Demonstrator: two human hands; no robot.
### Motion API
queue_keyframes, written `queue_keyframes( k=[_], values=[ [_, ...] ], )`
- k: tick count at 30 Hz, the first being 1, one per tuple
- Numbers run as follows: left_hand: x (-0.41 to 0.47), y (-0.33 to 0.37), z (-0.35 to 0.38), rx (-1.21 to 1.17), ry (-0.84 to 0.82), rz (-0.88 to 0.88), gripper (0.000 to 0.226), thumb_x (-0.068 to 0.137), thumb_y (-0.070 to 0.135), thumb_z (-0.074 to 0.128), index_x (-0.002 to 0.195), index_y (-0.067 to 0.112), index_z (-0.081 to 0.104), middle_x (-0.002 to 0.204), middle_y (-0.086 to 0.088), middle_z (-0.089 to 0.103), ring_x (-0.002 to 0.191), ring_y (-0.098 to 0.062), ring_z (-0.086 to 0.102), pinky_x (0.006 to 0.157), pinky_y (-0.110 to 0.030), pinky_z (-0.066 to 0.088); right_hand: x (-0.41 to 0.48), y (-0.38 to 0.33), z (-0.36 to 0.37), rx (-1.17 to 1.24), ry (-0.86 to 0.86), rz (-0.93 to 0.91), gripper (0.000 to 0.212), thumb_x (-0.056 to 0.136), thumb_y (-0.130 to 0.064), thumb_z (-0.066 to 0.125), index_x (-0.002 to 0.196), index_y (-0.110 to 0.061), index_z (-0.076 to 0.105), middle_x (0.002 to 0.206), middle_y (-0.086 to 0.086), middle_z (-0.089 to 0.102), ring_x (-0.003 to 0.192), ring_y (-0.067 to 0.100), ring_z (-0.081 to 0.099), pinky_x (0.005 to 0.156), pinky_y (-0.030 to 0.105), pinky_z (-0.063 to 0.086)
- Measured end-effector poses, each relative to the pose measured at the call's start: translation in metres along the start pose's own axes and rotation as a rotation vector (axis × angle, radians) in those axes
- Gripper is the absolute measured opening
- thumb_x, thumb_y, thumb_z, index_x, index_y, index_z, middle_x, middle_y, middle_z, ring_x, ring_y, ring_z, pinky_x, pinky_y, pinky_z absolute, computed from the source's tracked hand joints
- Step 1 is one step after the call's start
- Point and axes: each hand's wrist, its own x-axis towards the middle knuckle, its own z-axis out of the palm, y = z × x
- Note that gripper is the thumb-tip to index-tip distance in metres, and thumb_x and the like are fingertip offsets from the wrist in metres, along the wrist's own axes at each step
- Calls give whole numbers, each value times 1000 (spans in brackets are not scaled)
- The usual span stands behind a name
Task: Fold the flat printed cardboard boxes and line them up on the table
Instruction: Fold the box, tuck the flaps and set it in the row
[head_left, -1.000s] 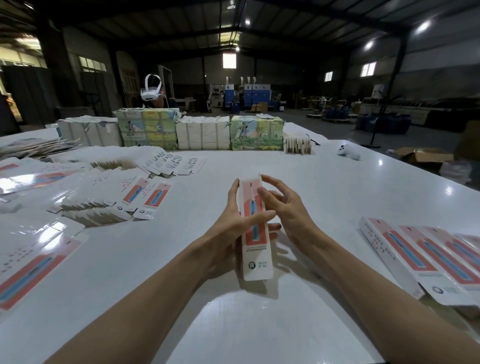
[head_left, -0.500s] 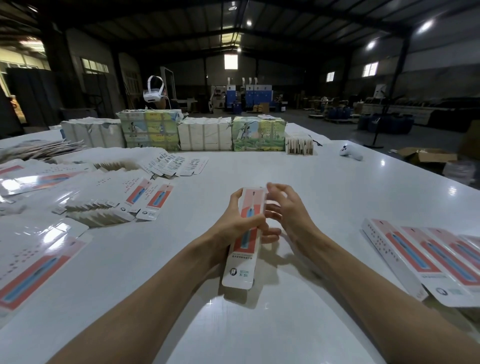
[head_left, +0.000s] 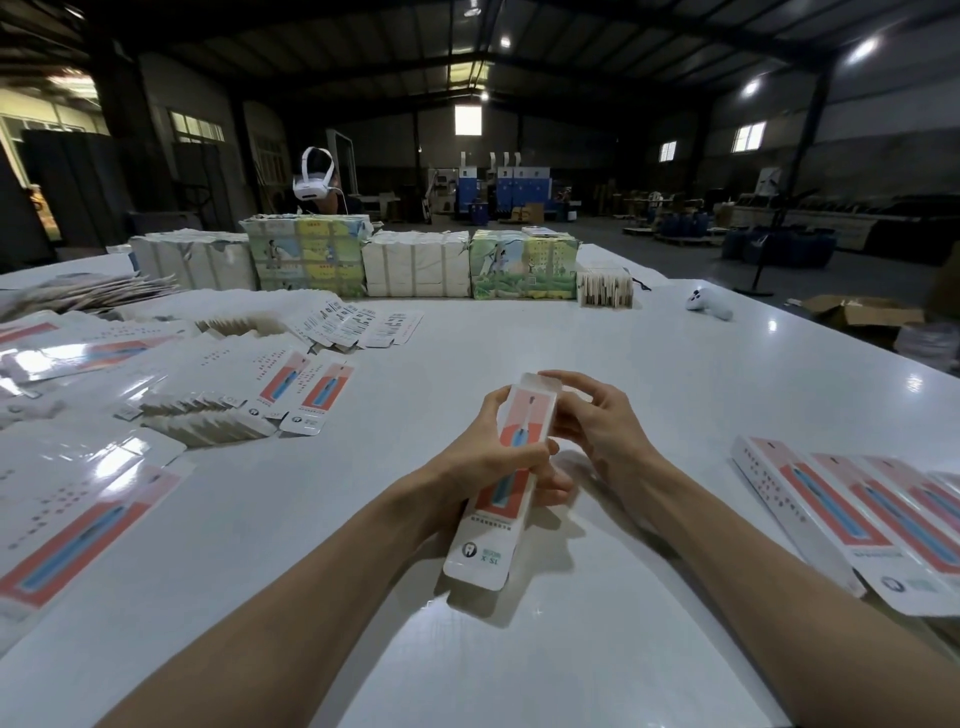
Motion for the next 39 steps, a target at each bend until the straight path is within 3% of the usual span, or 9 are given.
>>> queue_keyframes(
  k=[6, 10, 13, 19, 25, 34, 39],
  values=[
    [2, -4, -1, -46, -6, -14, 97, 75, 34, 80, 151, 42, 20, 131, -16, 63, 107, -40, 74, 96, -58, 59, -1, -5, 0, -150, -26, -125, 27, 106, -4, 52, 115, -12, 76, 104, 5, 81, 96, 27, 79, 77, 30, 64],
    [4, -5, -2, -17, -9, 13, 96, 80, 29, 81, 151, 43, 18, 129, -14, 61, 97, -33, 77, 87, -45, 65, -1, -10, 0, 50, -90, -10, 26, 105, -15, 54, 118, -3, 73, 113, 16, 77, 106, 33, 75, 81, 33, 63],
    [5, -5, -1, -72, -43, 15, 95, 83, 21, 82, 146, 51, 18, 131, -14, 58, 93, -37, 78, 84, -46, 65, 0, -14, -1, 205, -60, 70, 32, 105, -28, 60, 113, 0, 73, 115, 16, 77, 102, 31, 77, 78, 34, 64],
    [9, -10, 0, -83, -27, 59, 100, 84, 16, 83, 142, 60, 14, 118, -8, 55, 74, -27, 79, 62, -28, 62, 4, -16, -4, 248, -27, 127, 16, 100, -9, 66, 104, -3, 80, 113, 18, 77, 97, 28, 77, 70, 34, 64],
    [9, -11, 0, -45, -63, 156, 106, 81, 16, 84, 140, 74, 16, 125, -12, 52, 78, -36, 79, 67, -34, 64, 2, -19, -5, 212, 3, 147, 16, 100, -3, 63, 100, 1, 79, 103, 18, 79, 90, 28, 78, 67, 35, 64],
    [9, -12, 2, -2, -53, 183, 88, 79, 19, 81, 131, 66, 29, 119, -13, 54, 74, -33, 78, 66, -35, 64, 0, -20, -3, 124, 55, 141, 22, 101, -1, 60, 94, -1, 81, 97, 14, 79, 89, 30, 79, 68, 37, 64],
    [9, -14, -1, 26, -51, 210, 90, 76, 24, 80, 137, 63, 28, 122, -13, 55, 80, -30, 78, 67, -35, 64, 1, -21, -3, 131, 65, 153, 19, 100, -1, 61, 97, 1, 80, 97, 14, 78, 89, 30, 79, 69, 38, 64]
  ],
)
